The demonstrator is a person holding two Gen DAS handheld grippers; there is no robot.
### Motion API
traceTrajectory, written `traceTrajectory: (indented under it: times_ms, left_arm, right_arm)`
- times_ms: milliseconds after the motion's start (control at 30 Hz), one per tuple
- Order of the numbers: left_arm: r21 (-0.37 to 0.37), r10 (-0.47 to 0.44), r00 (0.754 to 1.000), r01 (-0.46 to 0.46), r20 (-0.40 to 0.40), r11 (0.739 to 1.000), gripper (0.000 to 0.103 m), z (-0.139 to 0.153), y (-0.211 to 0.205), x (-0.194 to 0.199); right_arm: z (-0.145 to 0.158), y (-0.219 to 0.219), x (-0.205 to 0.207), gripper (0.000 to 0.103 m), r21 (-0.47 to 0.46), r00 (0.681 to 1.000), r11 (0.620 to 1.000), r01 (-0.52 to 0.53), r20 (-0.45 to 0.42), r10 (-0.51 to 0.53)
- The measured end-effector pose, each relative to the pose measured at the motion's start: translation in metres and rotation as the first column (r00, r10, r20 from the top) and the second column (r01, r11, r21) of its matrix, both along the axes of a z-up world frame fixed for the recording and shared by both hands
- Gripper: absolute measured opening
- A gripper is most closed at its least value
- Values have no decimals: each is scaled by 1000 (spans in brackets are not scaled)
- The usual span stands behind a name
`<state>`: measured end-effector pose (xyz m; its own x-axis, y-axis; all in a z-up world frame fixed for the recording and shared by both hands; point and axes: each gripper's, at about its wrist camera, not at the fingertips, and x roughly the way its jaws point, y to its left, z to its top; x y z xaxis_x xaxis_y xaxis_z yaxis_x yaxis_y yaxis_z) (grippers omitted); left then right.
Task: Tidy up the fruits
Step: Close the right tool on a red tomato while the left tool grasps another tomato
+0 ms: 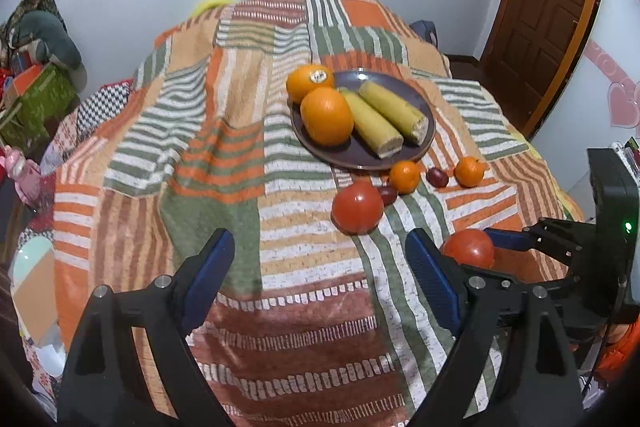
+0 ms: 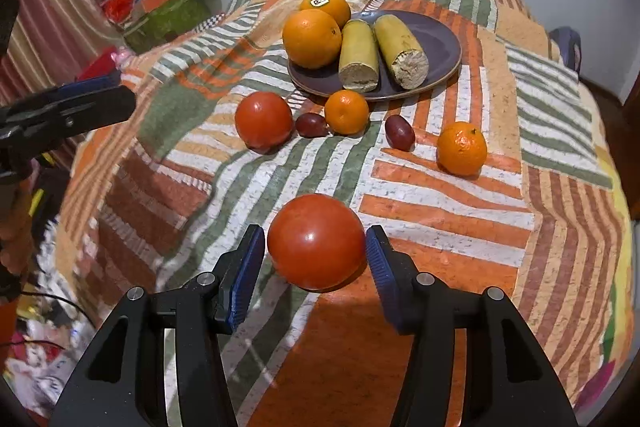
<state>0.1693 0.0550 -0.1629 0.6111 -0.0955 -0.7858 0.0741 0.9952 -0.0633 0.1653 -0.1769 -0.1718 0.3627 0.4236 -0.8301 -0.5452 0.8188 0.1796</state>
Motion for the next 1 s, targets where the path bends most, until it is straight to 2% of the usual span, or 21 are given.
traceTrajectory:
  times_ms: [100, 333, 567, 733, 1000]
  left_arm:
    - [0, -7, 1000, 7, -23, 1000, 88, -9, -4, 5]
    - [-8, -28, 998, 27, -60, 1000, 88, -24, -12, 21]
    - [20, -34, 996, 35, -81, 999, 88, -40, -23, 46]
    - [14, -54, 991, 56, -122, 998, 71, -55, -30, 65]
    - [-12, -71, 986, 70, -148, 997, 60, -68, -36, 82]
  right_arm:
    - [0, -1, 0, 48, 1, 1000, 1000, -7, 13, 7]
    - [4, -14, 12, 46, 85, 999, 996, 29, -23, -27]
    - [27, -26, 28, 46, 121, 996, 990, 70, 48, -77]
    - [34, -32, 39, 46, 120, 991, 989, 92, 84, -102]
    - [29, -43, 53, 46, 119, 988, 985, 123, 74, -132]
